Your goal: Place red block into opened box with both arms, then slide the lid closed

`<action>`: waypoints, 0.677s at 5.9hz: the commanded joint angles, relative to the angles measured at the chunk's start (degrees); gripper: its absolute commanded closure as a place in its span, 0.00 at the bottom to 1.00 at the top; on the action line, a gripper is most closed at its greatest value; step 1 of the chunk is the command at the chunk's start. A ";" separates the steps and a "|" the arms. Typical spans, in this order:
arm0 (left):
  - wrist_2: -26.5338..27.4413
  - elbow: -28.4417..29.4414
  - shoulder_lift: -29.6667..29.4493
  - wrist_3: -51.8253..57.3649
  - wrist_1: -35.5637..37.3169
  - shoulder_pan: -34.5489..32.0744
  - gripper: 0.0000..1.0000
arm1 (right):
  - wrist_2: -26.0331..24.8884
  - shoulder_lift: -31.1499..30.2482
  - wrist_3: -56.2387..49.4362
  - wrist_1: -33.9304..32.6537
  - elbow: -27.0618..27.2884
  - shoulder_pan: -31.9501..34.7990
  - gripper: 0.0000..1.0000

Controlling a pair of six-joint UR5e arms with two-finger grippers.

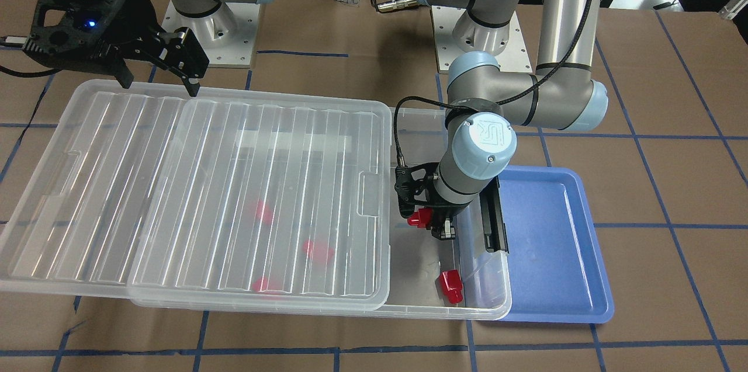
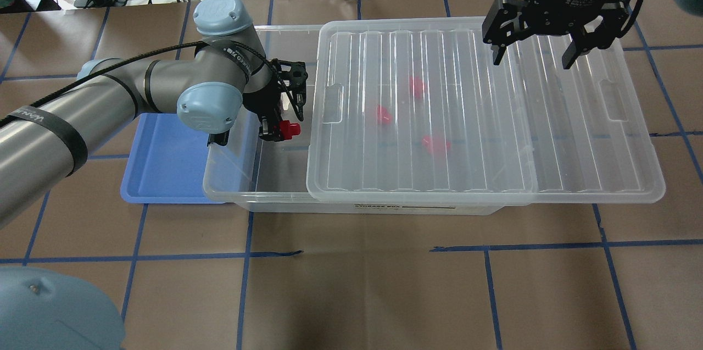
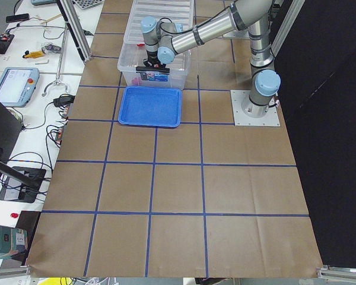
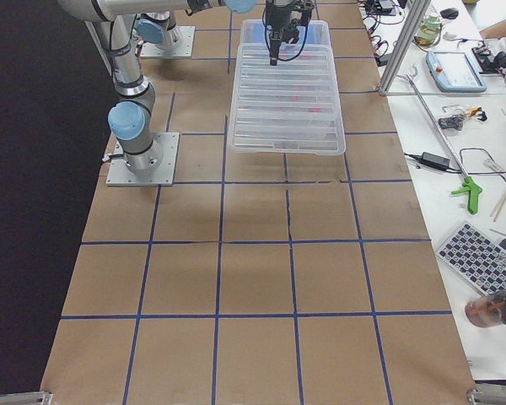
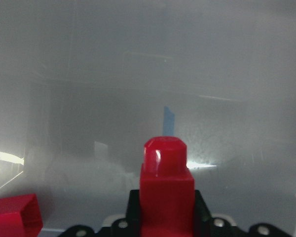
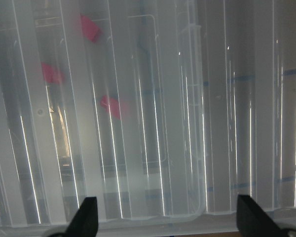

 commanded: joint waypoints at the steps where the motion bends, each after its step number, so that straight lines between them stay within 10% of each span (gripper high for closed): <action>1: 0.02 -1.72 -0.60 0.15 2.65 0.04 0.96 | 0.44 -0.25 0.00 -0.17 -0.14 0.08 0.00; 2: 0.02 -2.17 -1.39 0.15 3.72 0.13 0.94 | 0.45 -0.08 0.00 -0.17 -0.06 0.08 0.00; 4: -0.50 -2.09 -2.18 -0.02 4.87 0.22 0.11 | 0.44 -0.08 0.00 -0.17 0.03 0.08 0.00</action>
